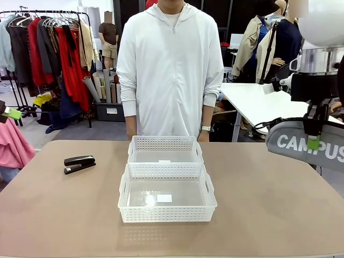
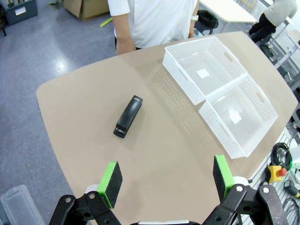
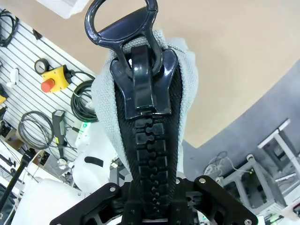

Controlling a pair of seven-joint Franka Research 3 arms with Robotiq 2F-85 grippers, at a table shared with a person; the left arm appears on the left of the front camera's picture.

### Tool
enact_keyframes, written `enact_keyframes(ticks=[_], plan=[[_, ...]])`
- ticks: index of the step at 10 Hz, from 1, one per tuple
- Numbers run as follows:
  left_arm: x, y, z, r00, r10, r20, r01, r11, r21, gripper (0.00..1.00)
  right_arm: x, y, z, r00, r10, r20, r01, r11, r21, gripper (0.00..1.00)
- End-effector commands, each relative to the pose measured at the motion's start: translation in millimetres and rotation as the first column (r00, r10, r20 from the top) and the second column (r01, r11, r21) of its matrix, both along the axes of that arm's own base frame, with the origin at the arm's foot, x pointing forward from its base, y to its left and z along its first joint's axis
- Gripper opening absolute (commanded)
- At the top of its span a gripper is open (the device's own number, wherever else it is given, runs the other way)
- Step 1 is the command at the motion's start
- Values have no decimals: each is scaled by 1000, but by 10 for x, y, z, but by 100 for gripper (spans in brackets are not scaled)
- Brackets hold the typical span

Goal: Distribute items into two baskets.
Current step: Move the picked Pencil pouch towards the Organizing basket indicated by the person, stopping as directed.

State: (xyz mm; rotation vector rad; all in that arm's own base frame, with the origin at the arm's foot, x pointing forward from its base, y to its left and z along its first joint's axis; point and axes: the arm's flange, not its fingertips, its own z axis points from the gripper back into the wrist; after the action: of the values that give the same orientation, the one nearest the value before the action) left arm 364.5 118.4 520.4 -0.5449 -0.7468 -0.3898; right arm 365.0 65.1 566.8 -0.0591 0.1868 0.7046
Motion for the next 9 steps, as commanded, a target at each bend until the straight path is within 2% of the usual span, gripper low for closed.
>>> enact_keyframes(ticks=[1, 9], plan=[[13, 5, 0, 1000, -2, 12, 2, 1000, -14, 100, 3, 2, -5, 1000, -21, 12, 21, 1000, -11, 0], [13, 5, 0, 1000, -2, 12, 2, 1000, -14, 100, 3, 2, -5, 1000, -21, 12, 21, 1000, -11, 0]])
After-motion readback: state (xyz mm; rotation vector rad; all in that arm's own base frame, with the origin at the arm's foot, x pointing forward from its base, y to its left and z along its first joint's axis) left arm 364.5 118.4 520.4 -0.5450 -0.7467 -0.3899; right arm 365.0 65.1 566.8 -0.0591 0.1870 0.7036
